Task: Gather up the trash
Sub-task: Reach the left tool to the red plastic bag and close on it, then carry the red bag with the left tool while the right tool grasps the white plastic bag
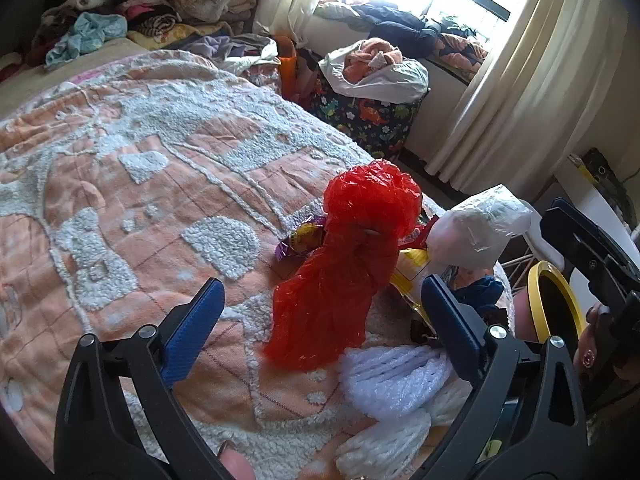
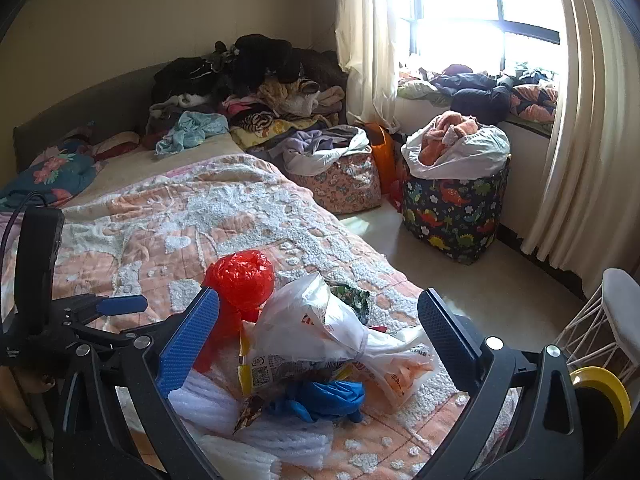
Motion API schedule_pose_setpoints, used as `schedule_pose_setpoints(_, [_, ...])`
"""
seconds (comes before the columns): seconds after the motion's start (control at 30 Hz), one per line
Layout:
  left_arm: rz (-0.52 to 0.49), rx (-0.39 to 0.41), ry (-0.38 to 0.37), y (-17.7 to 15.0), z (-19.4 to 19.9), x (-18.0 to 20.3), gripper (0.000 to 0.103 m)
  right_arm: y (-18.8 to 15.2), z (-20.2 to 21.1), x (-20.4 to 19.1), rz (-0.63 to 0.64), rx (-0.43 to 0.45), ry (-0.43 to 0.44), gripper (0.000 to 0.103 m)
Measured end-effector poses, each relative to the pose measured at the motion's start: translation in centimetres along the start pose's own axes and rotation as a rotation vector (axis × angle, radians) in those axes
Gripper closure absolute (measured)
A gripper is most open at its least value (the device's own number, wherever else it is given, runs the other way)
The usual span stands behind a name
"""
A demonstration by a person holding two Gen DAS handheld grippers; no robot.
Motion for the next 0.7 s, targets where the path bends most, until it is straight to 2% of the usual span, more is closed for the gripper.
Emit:
schedule_pose_setpoints(0.2, [0.010, -0.058, -0.019, -0.1, -2.2, -0.4, 0.023, 0.3, -2.8, -0.3, 0.005, -0.053, 0.008, 0.009])
schedule_pose_setpoints(0.23, [0.014, -0.064, -0.022, -0.2, -2.4, -0.4, 0.027, 0.2, -3.1, -0.3, 0.005, -0.063, 0.018, 0.018])
schedule_pose_setpoints(0.27, [0.017, -0.071, -0.029, -0.3, -2.6, -0.4, 0.031, 0.1, -3.5, -0.4, 0.003, -0.077, 0.027, 0.034])
schedule_pose_setpoints(0.3, [0.020, -0.080, -0.030, -0.4, -2.8, -0.4, 0.037, -0.2, -3.8, -0.6, -0.001, -0.096, 0.047, 0.045])
schedule_pose_setpoints(0.33, [0.023, -0.089, -0.026, -0.6, -3.0, -0.5, 0.041, -0.5, -4.2, -0.8, -0.005, -0.115, 0.074, 0.066])
schedule_pose_setpoints(0.47, [0.015, -0.106, -0.014, -1.2, -3.1, -0.4, 0.058, -1.2, -3.3, -0.8, -0.017, -0.073, 0.107, 0.073])
schedule_pose_setpoints(0.63, [0.018, -0.098, -0.019, -1.5, -2.8, -0.3, 0.093, -1.8, -1.2, 0.5, -0.090, -0.010, 0.147, 0.080])
schedule_pose_setpoints(0.7, [0.012, -0.083, -0.024, -1.3, -2.4, 0.1, 0.097, -1.8, -0.1, 1.2, -0.120, 0.021, 0.160, 0.081])
Point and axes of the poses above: each gripper's, at about its wrist camera, not at the fingertips, and z roughly against the way its jaws point, x to its right, y to its top, the point moved 10 cm from there along -z, roughly the way its jaws point, and after that the axes turned 14 degrees about -x, right-handed, at the moved point
